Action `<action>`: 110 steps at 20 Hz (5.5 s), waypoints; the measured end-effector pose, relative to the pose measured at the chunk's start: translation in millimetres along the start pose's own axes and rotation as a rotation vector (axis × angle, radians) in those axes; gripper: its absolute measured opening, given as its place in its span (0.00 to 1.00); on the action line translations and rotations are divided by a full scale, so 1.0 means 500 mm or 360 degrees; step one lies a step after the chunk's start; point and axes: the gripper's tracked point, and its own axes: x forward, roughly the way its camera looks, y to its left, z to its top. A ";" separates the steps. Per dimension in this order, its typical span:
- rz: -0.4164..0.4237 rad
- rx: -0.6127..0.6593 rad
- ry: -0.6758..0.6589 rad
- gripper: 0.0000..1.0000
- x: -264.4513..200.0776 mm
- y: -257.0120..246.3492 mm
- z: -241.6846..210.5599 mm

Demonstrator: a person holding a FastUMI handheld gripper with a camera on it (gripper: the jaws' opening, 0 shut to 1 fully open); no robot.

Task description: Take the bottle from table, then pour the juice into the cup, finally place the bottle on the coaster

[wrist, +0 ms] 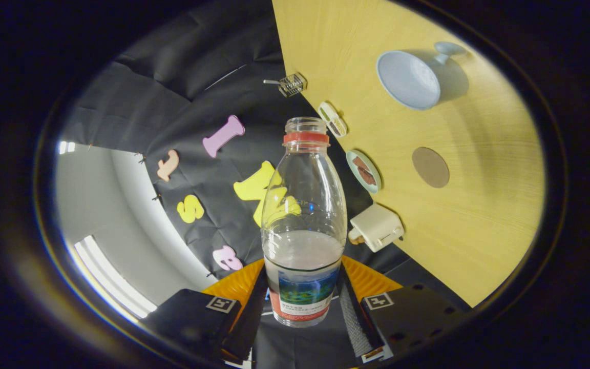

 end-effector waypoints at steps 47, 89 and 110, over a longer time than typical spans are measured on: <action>-0.0352 -0.3461 0.0044 0.77 -0.043 -0.061 -0.064; -0.0681 -0.3414 0.0159 1.00 0.246 -0.342 0.107; -0.0404 -0.3404 0.0041 1.00 0.018 -0.084 -0.178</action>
